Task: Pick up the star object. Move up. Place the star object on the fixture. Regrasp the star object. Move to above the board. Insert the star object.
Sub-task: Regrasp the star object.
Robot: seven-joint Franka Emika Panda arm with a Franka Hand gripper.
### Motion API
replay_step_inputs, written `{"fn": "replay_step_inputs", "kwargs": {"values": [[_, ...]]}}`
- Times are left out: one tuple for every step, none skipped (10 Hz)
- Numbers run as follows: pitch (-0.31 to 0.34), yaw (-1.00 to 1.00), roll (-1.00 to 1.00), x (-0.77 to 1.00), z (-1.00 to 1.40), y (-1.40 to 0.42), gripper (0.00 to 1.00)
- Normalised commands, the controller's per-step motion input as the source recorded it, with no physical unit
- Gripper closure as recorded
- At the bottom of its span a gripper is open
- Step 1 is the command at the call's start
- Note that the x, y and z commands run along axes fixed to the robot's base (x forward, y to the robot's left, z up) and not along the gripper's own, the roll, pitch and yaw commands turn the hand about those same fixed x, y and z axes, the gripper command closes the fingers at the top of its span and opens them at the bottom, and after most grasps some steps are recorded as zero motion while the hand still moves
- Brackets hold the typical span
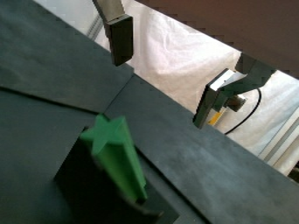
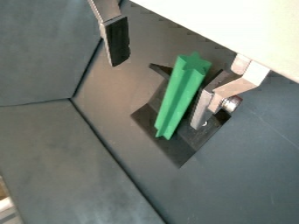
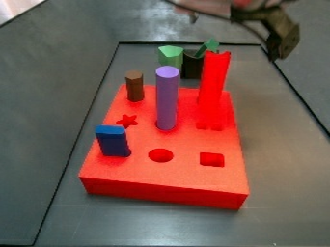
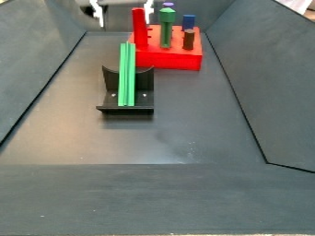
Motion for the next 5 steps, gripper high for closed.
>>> {"fn": "replay_step_inputs", "kwargs": {"values": [[-0.073,-0.02,0.07,0.09,-1.00,0.02,0.00],[-0.063,-0.02,0.07,0.10,-1.00,0.02,0.00],[-0.036,-0.03,0.07,0.09,-0.83,0.01,0.00],[-0.027,-0.03,0.06,0.09,-0.73,0.00,0.00],[-0.003,-0.02,0.07,0.09,-0.51,0.00,0.00]]}}
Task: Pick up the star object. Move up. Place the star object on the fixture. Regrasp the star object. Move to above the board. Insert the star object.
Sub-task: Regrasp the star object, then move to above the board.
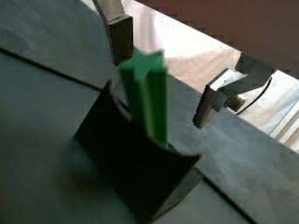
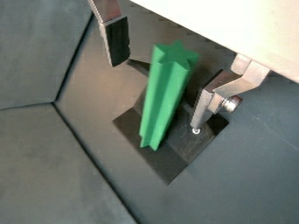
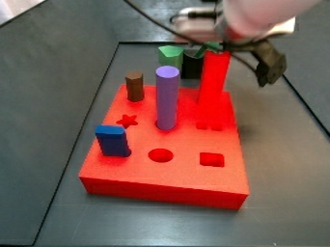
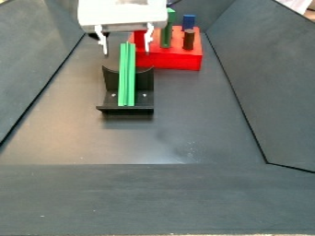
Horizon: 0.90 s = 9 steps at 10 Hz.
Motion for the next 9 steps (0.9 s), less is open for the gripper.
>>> {"fn": "replay_step_inputs", "kwargs": {"values": [[0.020,-0.01,0.07,0.08,-0.31,0.00,0.00],[0.000,0.00,0.00,0.00,0.00,0.00,1.00],[0.280,-0.49,-0.01,0.14,1.00,0.09,1.00],[0.286,-0.47,-0.02,0.14,1.00,0.09,1.00],[0.332,-0.30,-0.02,0.12,1.00,0.08,1.00],[0.355,-0.21,-0.03,0.12,1.00,0.08,1.00],[0.387,-0.06,-0.04,0.11,1.00,0.08,1.00],[0.394,0.04,-0.05,0.11,1.00,0.07,1.00],[0.387,0.12,-0.06,0.11,1.00,0.07,1.00]]}}
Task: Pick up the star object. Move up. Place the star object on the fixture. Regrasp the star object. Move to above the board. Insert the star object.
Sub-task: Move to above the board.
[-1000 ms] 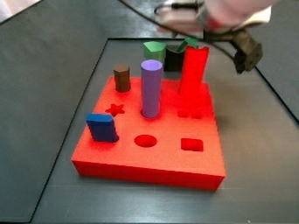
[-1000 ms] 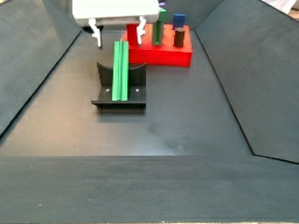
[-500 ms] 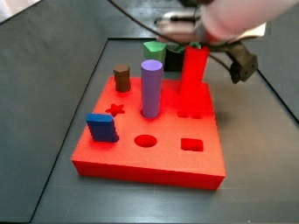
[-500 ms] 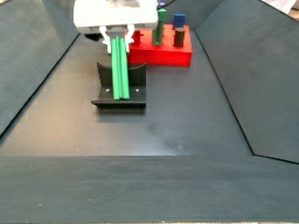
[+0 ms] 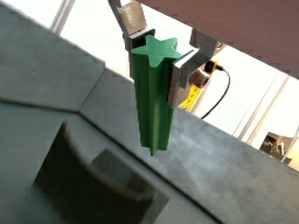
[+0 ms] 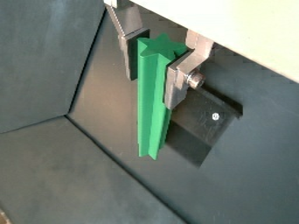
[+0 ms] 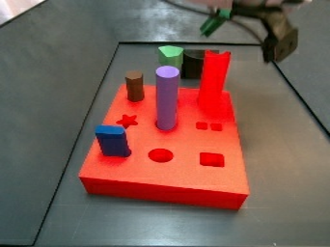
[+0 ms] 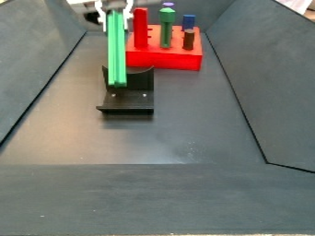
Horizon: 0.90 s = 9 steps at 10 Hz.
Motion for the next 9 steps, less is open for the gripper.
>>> {"fn": "replay_step_inputs", "kwargs": {"values": [[0.346,0.21,-0.05,0.11,1.00,0.06,1.00],[0.296,0.26,-0.04,0.11,1.00,0.05,1.00],[0.234,0.29,-0.03,0.11,1.00,0.05,1.00],[0.168,0.30,-0.03,0.11,1.00,0.04,1.00],[0.105,0.30,-0.02,0.11,1.00,0.04,1.00],[0.033,0.27,-0.03,0.11,1.00,0.03,1.00],[-0.011,0.23,-0.02,0.10,1.00,0.02,1.00],[-0.055,0.17,-0.02,0.09,1.00,0.01,1.00],[-0.069,0.14,-0.02,0.08,1.00,0.01,1.00]]}}
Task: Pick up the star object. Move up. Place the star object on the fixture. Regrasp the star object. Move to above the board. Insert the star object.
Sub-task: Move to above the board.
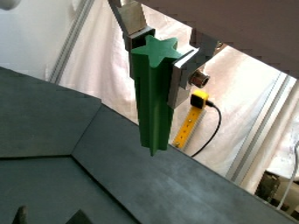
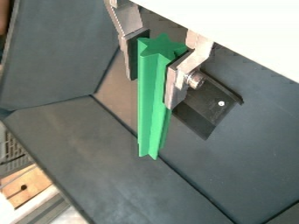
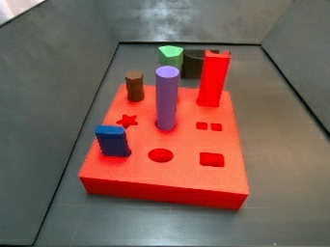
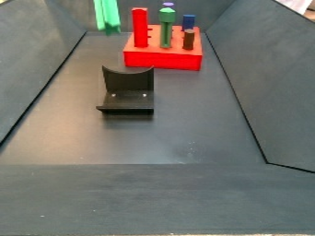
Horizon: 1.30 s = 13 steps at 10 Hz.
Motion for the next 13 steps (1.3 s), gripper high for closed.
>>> {"fn": "replay_step_inputs", "kwargs": {"values": [[-0.080,0.08,-0.02,0.06,1.00,0.01,1.00],[-0.065,0.03,-0.02,0.05,0.88,0.00,1.00],[-0.035,0.00,-0.02,0.04,0.73,0.00,1.00],[-0.013,-0.02,-0.01,0.04,0.62,0.00,1.00],[0.033,-0.04,-0.01,0.03,0.40,-0.01,1.00],[0.068,-0.04,-0.01,0.03,0.23,-0.01,1.00],[-0.089,0.01,-1.00,-0.71,-0.02,-1.00,1.00],[-0.089,0.02,-1.00,-0.71,-0.02,-1.00,1.00],[-0.124,0.02,-1.00,-0.78,-0.01,-1.00,1.00],[-0.143,0.02,-1.00,-0.79,-0.03,-1.00,1.00],[-0.162,0.02,-1.00,-0.82,-0.02,-1.00,1.00],[-0.178,0.01,-1.00,-0.86,-0.03,-1.00,1.00],[-0.196,0.01,-1.00,-0.89,-0.03,-1.00,1.00]]}}
